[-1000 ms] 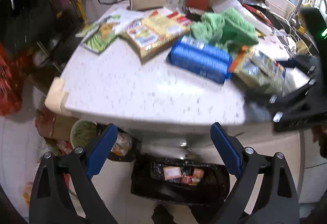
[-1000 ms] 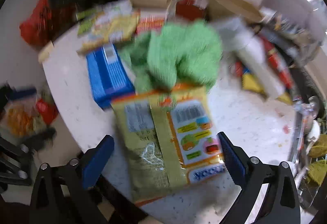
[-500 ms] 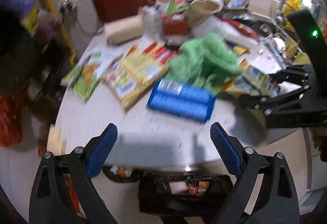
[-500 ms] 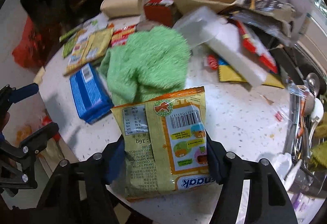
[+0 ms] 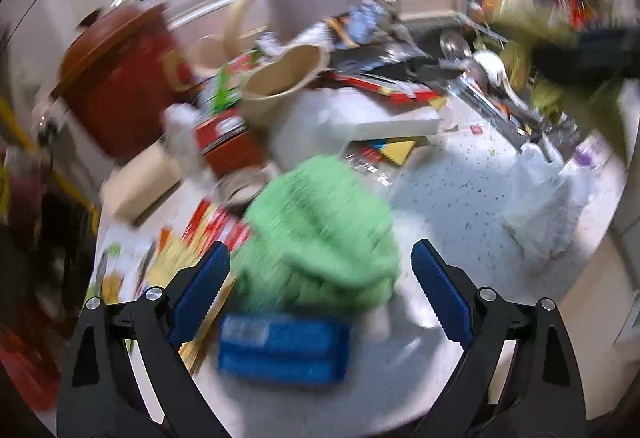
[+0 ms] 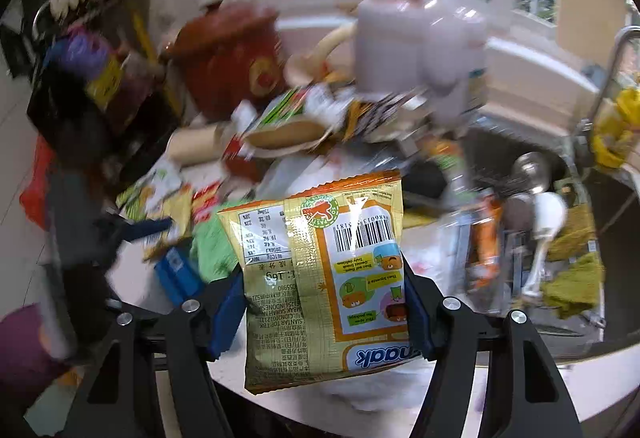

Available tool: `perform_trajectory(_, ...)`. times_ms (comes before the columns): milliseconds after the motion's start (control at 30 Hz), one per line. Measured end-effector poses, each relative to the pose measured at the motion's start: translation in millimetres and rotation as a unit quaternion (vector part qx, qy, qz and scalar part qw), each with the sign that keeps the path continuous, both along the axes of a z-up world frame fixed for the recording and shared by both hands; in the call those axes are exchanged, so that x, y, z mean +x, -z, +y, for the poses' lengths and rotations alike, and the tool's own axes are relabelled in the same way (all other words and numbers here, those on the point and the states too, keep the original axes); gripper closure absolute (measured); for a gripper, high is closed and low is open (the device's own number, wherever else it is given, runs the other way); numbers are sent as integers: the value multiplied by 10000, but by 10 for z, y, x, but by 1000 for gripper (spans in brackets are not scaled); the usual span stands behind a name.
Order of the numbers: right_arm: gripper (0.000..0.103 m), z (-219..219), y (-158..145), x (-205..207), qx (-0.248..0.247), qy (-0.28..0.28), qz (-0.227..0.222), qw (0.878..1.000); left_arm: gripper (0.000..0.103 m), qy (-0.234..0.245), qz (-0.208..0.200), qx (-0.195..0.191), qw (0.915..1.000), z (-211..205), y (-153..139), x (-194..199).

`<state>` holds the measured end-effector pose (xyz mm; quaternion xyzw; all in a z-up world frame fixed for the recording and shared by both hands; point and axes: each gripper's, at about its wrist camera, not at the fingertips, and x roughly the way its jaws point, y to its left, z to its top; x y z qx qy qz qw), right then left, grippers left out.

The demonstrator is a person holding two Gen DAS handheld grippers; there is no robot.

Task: Collect trash
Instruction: 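Grasp the yellow Enaak snack packet with the right gripper while the left grasps the green towel, then lower the green towel and snack packet into the trash bin, open both grippers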

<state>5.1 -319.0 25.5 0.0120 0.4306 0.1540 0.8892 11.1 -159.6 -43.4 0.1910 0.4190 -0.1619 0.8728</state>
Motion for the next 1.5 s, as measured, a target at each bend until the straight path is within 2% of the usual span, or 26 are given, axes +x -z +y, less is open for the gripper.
perform_trajectory(100, 37, -277, -160, -120, 58, 247, -108, 9996, 13, 86, 135, 427, 9990, -258, 148, 216)
perform_trajectory(167, 37, -387, -174, -165, 112, 371, -101, 9992, 13, -117, 345, 616, 9974, -335, 269, 420)
perform_trajectory(200, 37, -439, -169, -196, 108, 432, -99, 9990, 26, -289, 447, 653, 9964, -329, 320, 512)
perform_trajectory(233, 37, -480, -165, -217, 96, 470, -99, 9988, 47, -439, 551, 613, 9956, -301, 364, 592)
perform_trajectory(267, 37, -515, -154, -249, 71, 506, -93, 9987, 73, -545, 800, 133, 9952, -223, 343, 660)
perform_trajectory(300, 37, -511, -139, -258, 50, 531, -88, 9985, 77, -686, 847, -25, 9940, -174, 304, 677)
perform_trajectory(367, 37, -543, -97, -310, 27, 588, -67, 9982, 79, -910, 903, -401, 9909, -64, 171, 671)
perform_trajectory(433, 37, -539, -61, -351, 18, 578, -41, 9983, 79, -953, 720, -600, 9910, 19, -13, 586)
perform_trajectory(533, 37, -437, -38, -407, 34, 434, -74, 9990, 79, -938, 258, -883, 9913, 156, -446, 252)
perform_trajectory(667, 37, -145, -1, -606, 153, 24, -215, 9996, 79, -1019, -121, -1073, 9889, 351, -775, -286)
perform_trajectory(733, 37, 2, 49, -750, 275, -171, -224, 9992, 79, -1122, -203, -1030, 9881, 448, -812, -592)
perform_trajectory(833, 37, 220, 175, -1034, 425, -418, -154, 9981, 78, -1310, -123, -1033, 9859, 661, -710, -1125)
perform_trajectory(933, 37, 470, 355, -1395, 308, -617, -75, 9976, 78, -1454, 73, -945, 9848, 886, -477, -1628)
perform_trajectory(1033, 37, 695, 637, -1732, 300, -624, 216, 9974, 78, -1467, 474, -928, 9837, 1038, -36, -1910)
perform_trajectory(1233, 37, 1078, 1655, -2114, 279, -97, 1105, 9934, 78, -1287, 1340, -779, 9795, 1182, 1184, -2185)
perform_trajectory(1300, 37, 1181, 2096, -2204, 255, 164, 1354, 9903, 78, -1240, 1461, -724, 9788, 1200, 1517, -2210)
perform_trajectory(1433, 37, 1286, 2748, -2313, 244, 580, 1705, 9833, 77, -1043, 1580, -382, 9812, 1212, 2130, -2285)
perform_trajectory(1467, 36, 1312, 2901, -2335, 218, 665, 1769, 9817, 75, -1027, 1602, -368, 9810, 1221, 2232, -2292)
perform_trajectory(1500, 36, 1327, 2997, -2345, 196, 721, 1811, 9806, 70, -1038, 1640, -339, 9804, 1242, 2350, -2296)
